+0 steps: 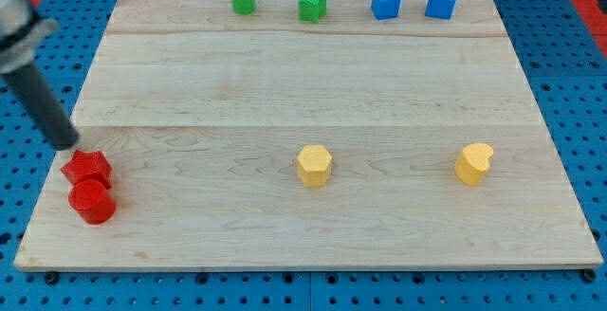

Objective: Place the red star diagonally top right to the red circle

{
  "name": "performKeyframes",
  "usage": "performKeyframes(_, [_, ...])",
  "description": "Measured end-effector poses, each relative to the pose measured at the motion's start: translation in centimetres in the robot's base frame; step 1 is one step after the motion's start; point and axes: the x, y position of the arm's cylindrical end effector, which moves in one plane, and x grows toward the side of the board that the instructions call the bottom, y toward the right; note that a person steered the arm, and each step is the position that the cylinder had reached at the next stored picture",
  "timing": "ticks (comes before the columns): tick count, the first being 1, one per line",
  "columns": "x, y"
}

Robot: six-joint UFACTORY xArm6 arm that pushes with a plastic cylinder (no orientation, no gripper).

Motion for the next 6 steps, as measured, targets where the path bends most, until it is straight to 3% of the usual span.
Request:
performKeyframes(3, [3.1, 0.7])
performKeyframes(6, [5.4, 9.7])
